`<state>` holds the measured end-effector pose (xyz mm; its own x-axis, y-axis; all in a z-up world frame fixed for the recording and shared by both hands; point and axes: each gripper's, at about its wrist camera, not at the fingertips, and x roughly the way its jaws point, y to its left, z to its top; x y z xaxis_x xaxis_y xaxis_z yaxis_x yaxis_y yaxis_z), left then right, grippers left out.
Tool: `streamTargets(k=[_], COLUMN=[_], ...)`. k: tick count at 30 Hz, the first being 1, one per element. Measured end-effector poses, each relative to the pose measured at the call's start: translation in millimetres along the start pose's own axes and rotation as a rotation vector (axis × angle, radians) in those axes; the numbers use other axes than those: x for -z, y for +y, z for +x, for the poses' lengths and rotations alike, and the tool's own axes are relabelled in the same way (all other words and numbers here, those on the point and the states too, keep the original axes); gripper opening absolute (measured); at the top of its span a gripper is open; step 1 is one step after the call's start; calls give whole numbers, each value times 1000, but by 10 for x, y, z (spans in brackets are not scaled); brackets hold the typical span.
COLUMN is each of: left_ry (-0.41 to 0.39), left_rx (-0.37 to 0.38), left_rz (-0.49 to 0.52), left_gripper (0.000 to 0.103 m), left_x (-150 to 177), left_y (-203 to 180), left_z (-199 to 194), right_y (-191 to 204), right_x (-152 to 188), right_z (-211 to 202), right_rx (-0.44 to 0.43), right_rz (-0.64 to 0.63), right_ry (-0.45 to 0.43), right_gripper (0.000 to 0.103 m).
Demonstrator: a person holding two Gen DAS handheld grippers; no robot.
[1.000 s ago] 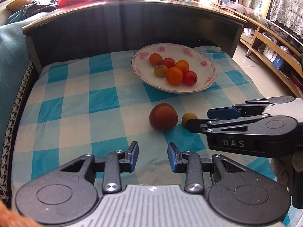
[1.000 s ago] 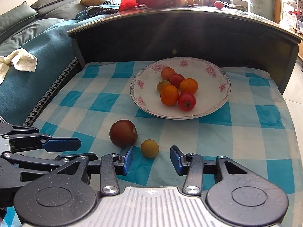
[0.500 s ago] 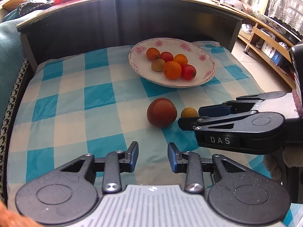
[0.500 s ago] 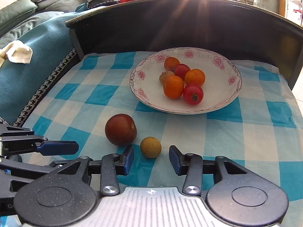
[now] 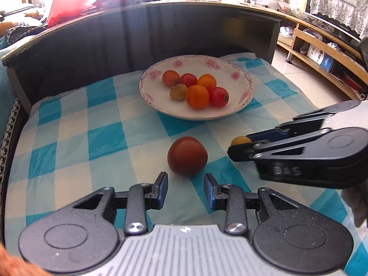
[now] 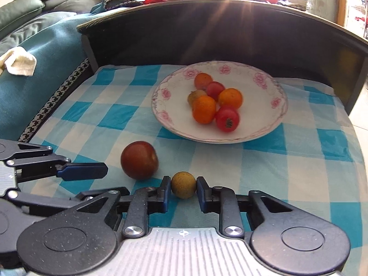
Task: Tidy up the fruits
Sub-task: 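Close the left tool on the dark red plum while the right tool grasps the small yellow fruit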
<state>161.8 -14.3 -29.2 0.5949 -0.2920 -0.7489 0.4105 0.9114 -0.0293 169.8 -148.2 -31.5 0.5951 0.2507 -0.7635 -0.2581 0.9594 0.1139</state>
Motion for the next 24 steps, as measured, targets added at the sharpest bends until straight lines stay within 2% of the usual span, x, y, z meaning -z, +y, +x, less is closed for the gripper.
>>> streamTargets(k=[4, 13, 24], left_ry=[-21, -54, -57], left_rx=[21, -21, -66], left_rz=[8, 0, -16], left_gripper=[48, 59, 60], left_x=[-40, -149, -212], left_y=[-15, 40, 205], left_z=[32, 214, 446], right_y=[-142, -264, -337], right_x=[23, 166, 171], right_z=[-151, -238, -164], right_rx=[-26, -44, -41], right_rz=[58, 95, 109], right_ry=[-1, 31, 47], right_gripper=[19, 19, 19])
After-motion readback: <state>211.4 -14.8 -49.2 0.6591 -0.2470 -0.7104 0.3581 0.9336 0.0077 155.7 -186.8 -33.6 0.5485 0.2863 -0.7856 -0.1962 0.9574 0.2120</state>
